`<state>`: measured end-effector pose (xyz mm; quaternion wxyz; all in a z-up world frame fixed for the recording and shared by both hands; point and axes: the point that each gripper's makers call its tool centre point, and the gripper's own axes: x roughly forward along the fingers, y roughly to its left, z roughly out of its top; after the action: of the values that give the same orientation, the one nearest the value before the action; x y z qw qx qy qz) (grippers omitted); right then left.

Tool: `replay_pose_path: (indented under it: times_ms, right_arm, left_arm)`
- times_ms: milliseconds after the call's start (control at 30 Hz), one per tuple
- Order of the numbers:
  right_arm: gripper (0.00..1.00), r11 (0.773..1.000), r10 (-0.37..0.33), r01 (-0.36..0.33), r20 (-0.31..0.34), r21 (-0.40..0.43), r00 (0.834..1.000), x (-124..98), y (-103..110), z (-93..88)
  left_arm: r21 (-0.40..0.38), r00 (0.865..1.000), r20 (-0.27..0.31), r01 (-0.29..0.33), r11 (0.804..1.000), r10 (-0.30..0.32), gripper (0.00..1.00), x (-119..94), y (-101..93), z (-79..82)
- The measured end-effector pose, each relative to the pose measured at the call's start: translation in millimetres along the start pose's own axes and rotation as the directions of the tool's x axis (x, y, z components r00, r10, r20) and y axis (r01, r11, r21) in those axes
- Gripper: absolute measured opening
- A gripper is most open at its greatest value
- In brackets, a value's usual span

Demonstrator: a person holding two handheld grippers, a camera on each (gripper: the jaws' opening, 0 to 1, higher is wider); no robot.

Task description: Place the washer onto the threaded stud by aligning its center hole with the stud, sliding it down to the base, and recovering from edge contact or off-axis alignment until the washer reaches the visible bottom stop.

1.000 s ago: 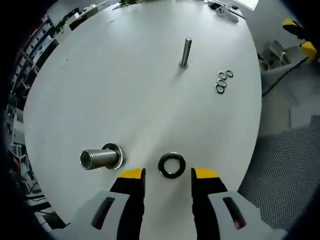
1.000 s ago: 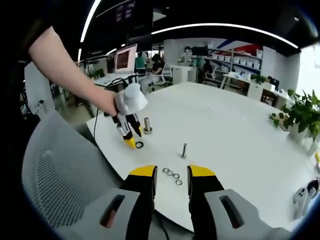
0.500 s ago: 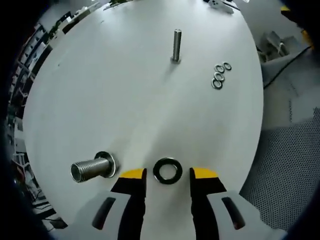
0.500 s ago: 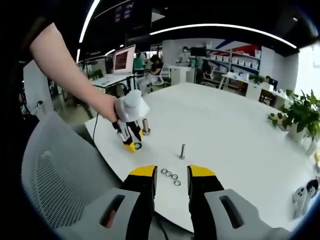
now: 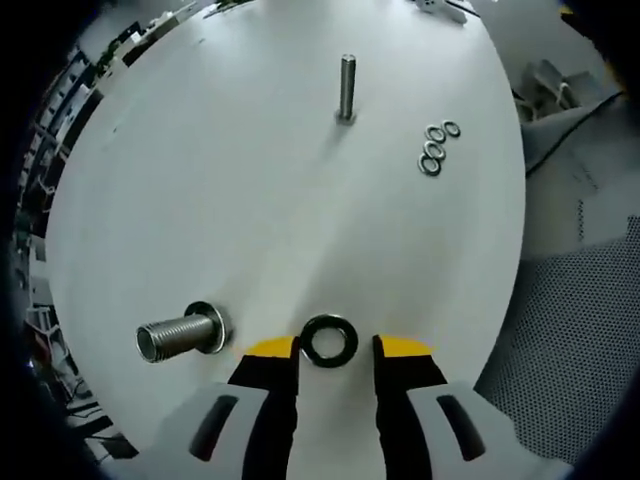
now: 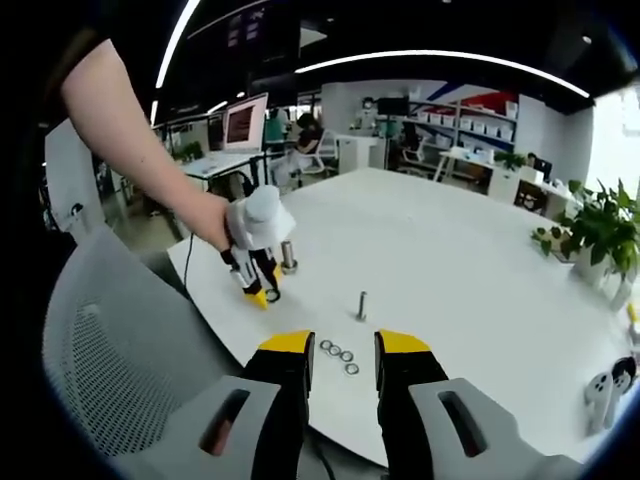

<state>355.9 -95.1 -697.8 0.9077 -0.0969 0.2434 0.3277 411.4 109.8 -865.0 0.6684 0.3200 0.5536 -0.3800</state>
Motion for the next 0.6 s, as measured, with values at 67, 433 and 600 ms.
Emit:
replay_pose_path:
  times_ms: [67, 433, 600]
  right_arm:
    - [0.27, 1.0, 0.002, -0.002, 0.001, -0.001, 1.0, 0.0, 0.5, 0.2]
    - [0.27, 1.0, 0.008, -0.008, 0.002, -0.009, 1.0, 0.3, 2.4, 0.4]
    - [0.27, 1.0, 0.006, -0.006, 0.002, -0.006, 1.0, 0.1, 1.5, 0.0]
  left_arm:
    - [-0.002, 1.0, 0.001, 0.002, 1.0, -0.002, 0.24, 0.7, 0.8, 0.4]
    - [0.01, 0.999, -0.044, -0.007, 1.0, 0.007, 0.2, -0.3, -3.0, 0.5]
    - [-0.001, 1.0, -0.016, -0.004, 1.0, 0.004, 0.19, -0.4, -2.1, -0.5]
